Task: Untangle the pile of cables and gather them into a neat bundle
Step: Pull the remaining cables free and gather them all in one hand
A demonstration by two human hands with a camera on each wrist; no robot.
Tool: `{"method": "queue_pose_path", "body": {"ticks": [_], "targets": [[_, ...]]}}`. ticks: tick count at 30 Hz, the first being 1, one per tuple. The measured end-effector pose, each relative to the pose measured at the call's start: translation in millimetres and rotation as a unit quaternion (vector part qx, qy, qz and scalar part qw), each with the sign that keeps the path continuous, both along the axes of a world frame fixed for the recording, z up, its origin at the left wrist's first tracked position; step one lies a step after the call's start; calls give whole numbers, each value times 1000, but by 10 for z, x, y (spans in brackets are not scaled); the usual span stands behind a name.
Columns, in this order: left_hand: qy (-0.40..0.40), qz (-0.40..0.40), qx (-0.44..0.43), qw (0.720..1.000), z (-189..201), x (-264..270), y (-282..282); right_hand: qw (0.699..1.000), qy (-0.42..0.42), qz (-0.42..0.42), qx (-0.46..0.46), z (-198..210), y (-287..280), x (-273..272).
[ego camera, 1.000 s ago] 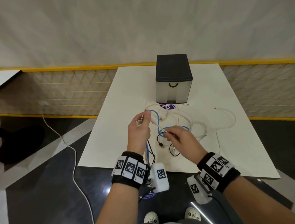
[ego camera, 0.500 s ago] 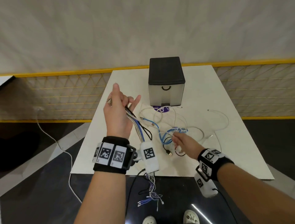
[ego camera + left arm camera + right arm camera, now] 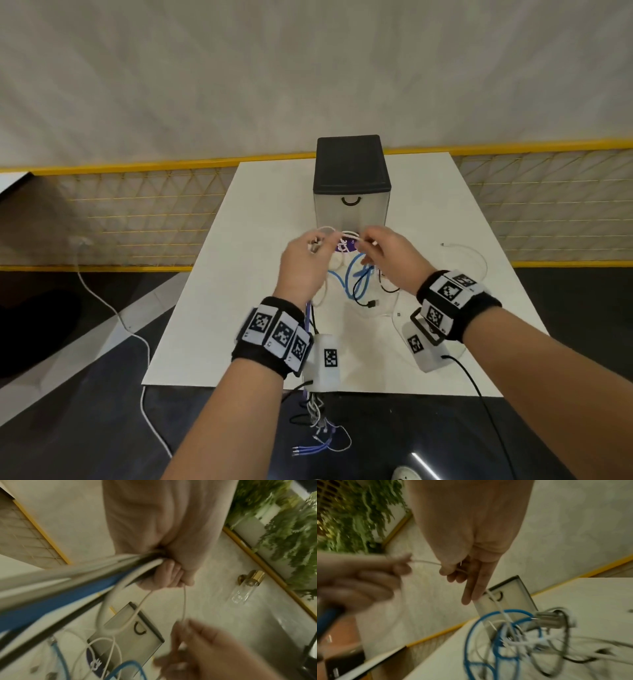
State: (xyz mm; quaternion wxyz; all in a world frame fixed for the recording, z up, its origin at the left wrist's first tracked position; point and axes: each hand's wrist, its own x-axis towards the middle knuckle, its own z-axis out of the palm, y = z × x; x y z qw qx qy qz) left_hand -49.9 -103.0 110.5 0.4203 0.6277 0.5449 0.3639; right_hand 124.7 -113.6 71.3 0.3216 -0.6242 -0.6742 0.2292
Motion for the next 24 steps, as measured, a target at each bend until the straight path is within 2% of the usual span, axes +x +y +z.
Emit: {"method": "queue_pose_path", "body": {"ticks": [4, 6, 8, 9, 11, 14, 17, 20, 24], "targets": [[-98, 104, 56, 988, 150, -152, 136, 996, 0, -9, -93, -399, -74, 184], [-76, 125, 78, 986, 142, -230, 201, 995, -3, -10, -94, -438, -78, 218], [-11, 131, 104, 986, 111, -254, 200, 997, -11, -10, -72, -405, -48, 216], [19, 118, 116, 986, 70, -241, 182, 998, -21, -12, -60, -376, -30, 209], [73, 38, 113, 990, 13, -148, 109, 997, -62, -13, -33, -293, -4, 172], [134, -92, 57, 985, -108, 58, 35, 993, -110, -16, 35, -133, -12, 55], [144, -91, 53, 984, -181, 123, 68, 991, -107, -7, 74, -54, -28, -22], [119, -44, 122, 984, -74, 95, 94, 995, -94, 16, -9, -200, 18, 34], [50, 30, 179, 982, 185, -43, 149, 988, -98, -5, -121, -516, 74, 249]]}}
